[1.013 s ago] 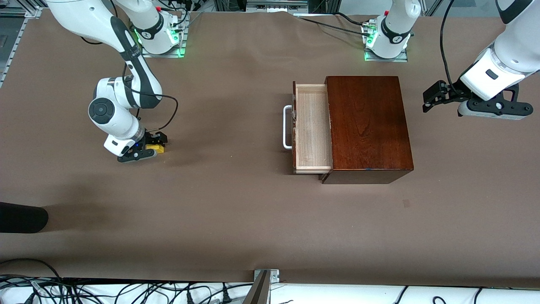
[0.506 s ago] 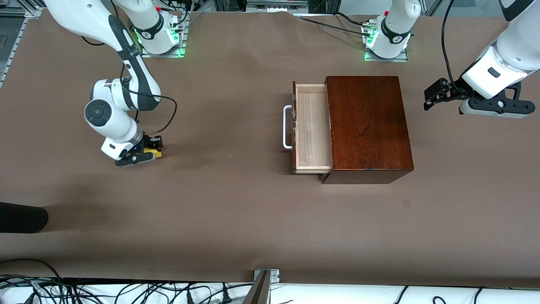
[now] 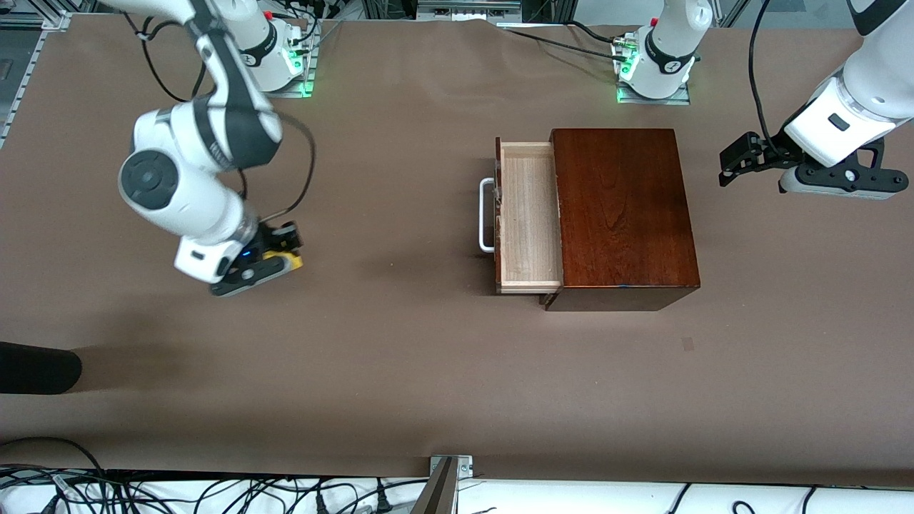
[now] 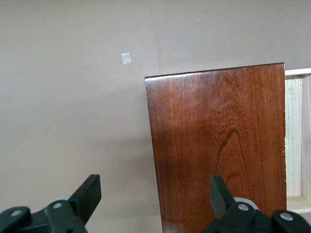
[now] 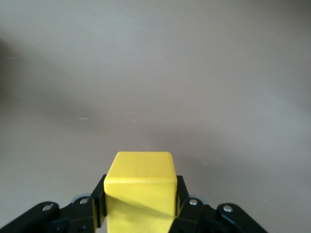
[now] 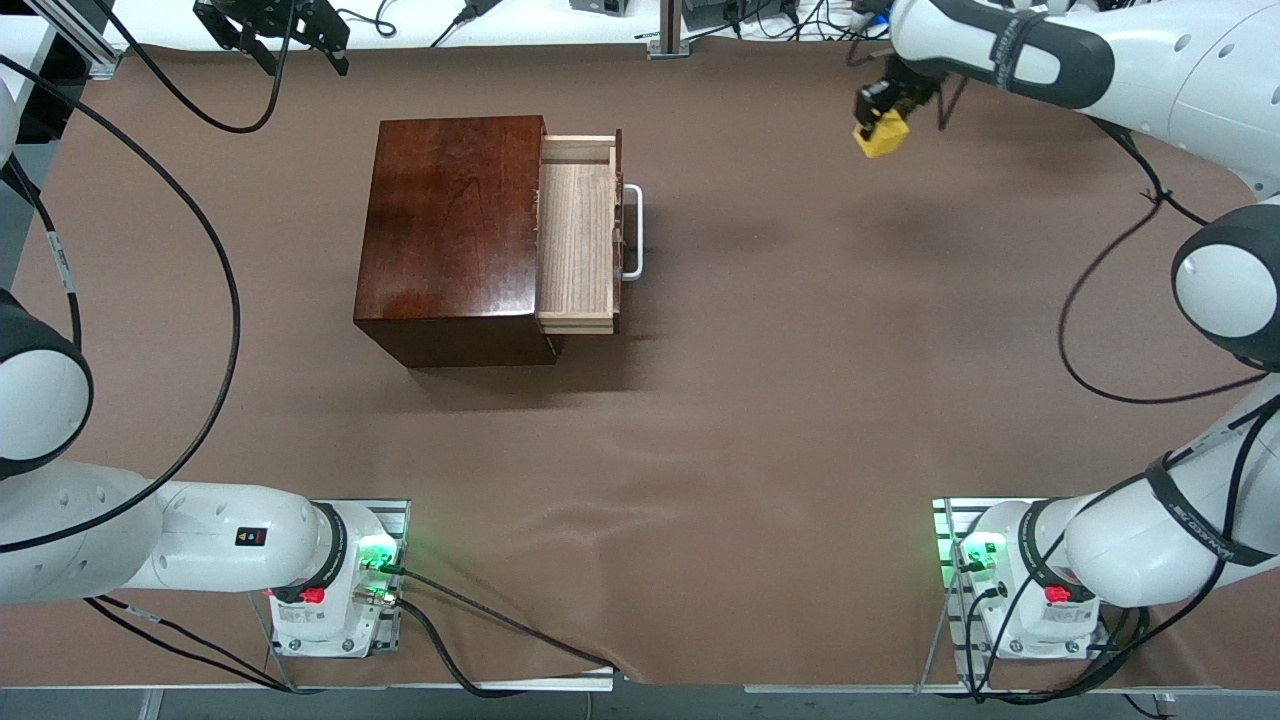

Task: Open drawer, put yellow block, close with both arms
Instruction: 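Carry the yellow cube with the right gripper into the open drawer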

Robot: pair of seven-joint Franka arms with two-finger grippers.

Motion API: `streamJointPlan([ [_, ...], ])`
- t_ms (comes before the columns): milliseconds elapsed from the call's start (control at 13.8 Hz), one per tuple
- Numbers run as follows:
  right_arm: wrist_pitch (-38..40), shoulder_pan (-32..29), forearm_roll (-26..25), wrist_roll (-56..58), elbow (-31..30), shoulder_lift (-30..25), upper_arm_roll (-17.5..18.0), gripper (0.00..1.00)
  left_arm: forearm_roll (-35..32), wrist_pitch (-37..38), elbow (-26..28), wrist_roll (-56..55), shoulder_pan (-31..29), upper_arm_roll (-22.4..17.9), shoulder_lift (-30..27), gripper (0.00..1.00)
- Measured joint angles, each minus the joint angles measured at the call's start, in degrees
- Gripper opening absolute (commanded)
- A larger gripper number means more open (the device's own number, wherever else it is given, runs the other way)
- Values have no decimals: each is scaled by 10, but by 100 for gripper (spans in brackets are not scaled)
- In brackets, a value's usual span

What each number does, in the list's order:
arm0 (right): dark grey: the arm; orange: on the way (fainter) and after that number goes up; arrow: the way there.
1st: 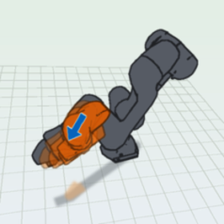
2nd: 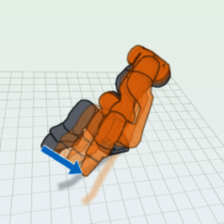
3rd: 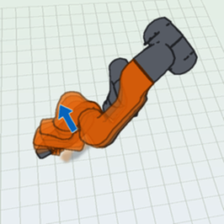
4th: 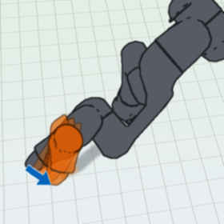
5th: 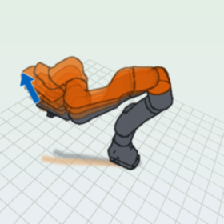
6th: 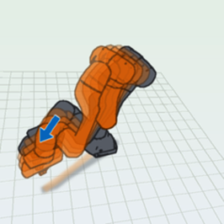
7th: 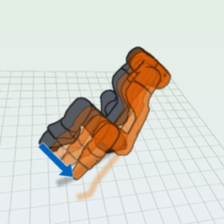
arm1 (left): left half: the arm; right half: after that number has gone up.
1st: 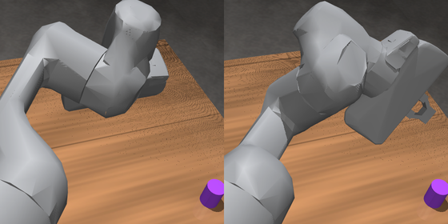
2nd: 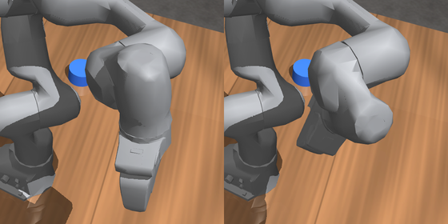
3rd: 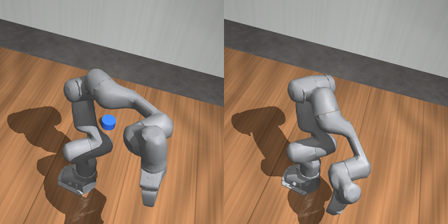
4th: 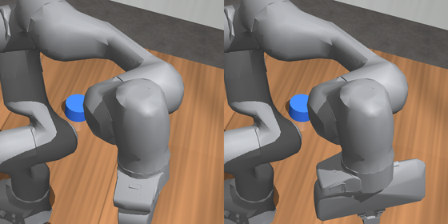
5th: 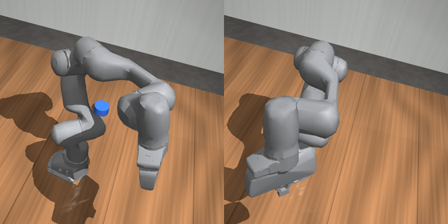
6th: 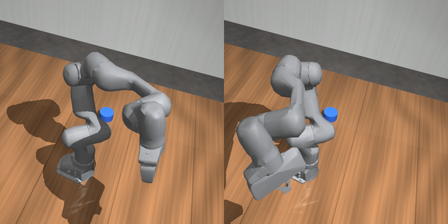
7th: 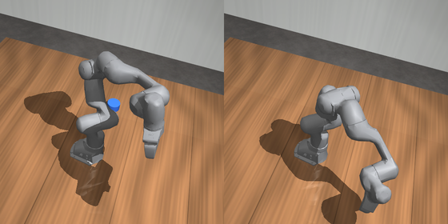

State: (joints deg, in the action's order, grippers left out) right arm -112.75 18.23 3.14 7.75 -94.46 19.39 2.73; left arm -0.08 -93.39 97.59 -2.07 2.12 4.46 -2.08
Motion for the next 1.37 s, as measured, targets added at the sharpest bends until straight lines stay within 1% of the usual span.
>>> streamJointPlan([
  [145, 9, 29, 0, 1, 40, 18, 28, 0, 0, 0, -4, 0, 2, 2, 0, 100],
  [289, 8, 75, 0, 26, 83, 53, 42, 0, 0, 0, -5, 0, 4, 3, 0, 100],
  [579, 7, 190, -12, 83, 195, 123, 47, 0, 0, 0, -5, 0, 5, 3, 0, 100],
  [796, 7, 254, -44, 112, 267, 152, 47, 0, 0, 0, -5, 0, 5, 3, 0, 100],
  [940, 2, 287, -70, 116, 292, 170, 47, 0, 0, 0, -5, 0, 5, 3, 0, 100],
  [1085, -16, 312, -88, 118, 297, 193, 47, 0, 0, 0, -5, 0, 5, 3, 0, 100],
  [1230, -30, 327, -99, 122, 300, 216, 46, 0, 0, 0, -5, 0, 5, 3, 0, 100],
  [1374, -33, 339, -122, 128, 301, 231, 46, 0, 0, 0, -5, 0, 5, 3, 0, 100],
])
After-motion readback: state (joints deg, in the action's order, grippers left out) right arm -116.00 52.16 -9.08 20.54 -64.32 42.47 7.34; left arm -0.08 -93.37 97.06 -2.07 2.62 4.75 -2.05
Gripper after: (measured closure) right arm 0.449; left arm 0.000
